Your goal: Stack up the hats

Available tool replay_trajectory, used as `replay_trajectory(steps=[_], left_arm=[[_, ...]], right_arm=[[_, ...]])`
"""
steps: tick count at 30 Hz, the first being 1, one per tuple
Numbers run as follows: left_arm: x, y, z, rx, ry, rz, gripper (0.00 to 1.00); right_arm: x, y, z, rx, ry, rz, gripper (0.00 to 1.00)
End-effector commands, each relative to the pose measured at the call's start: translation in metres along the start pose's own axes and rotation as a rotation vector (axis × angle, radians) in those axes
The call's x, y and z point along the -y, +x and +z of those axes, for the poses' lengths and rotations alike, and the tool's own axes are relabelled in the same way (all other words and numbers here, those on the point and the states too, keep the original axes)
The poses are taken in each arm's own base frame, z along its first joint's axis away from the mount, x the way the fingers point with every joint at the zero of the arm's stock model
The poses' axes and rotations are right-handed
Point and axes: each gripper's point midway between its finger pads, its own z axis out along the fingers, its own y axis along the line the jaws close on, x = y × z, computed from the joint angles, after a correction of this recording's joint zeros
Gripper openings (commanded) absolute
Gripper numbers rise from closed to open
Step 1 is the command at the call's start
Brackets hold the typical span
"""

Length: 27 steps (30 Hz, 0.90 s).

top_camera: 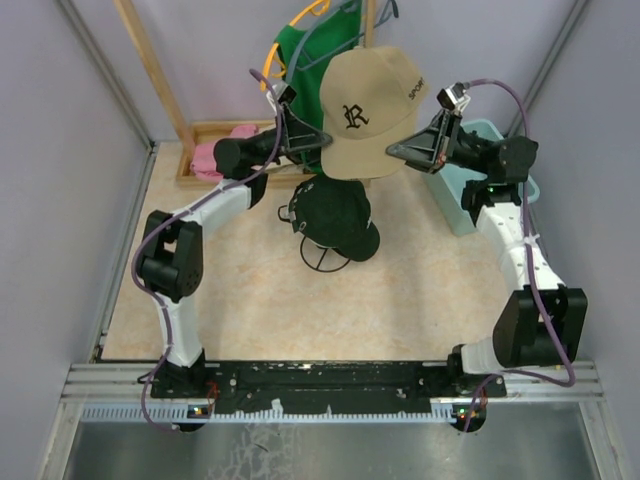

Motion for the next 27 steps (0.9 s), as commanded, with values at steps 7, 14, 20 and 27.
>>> replay_trajectory(steps=[7, 14, 20, 27], left_arm=[[0.024, 0.029, 0.040, -0.100, 0.096, 0.085, 0.02], [0.036, 0.007, 0.061, 0.048, 0.118, 0.285, 0.00], [0.046, -0.009, 0.071, 0.204, 0.148, 0.435, 0.00], [0.050, -0.010, 0.083, 0.348, 0.186, 0.563, 0.00]], right_arm=[[-0.019, 0.015, 0.002, 0.000, 0.016, -0.101, 0.00], [-0.013, 0.003, -0.014, 0.087, 0.153, -0.153, 0.44], [-0.028, 0.007, -0.030, 0.215, 0.107, -0.141, 0.50], [-0.031, 0.015, -0.039, 0.349, 0.006, -0.085, 0.51]])
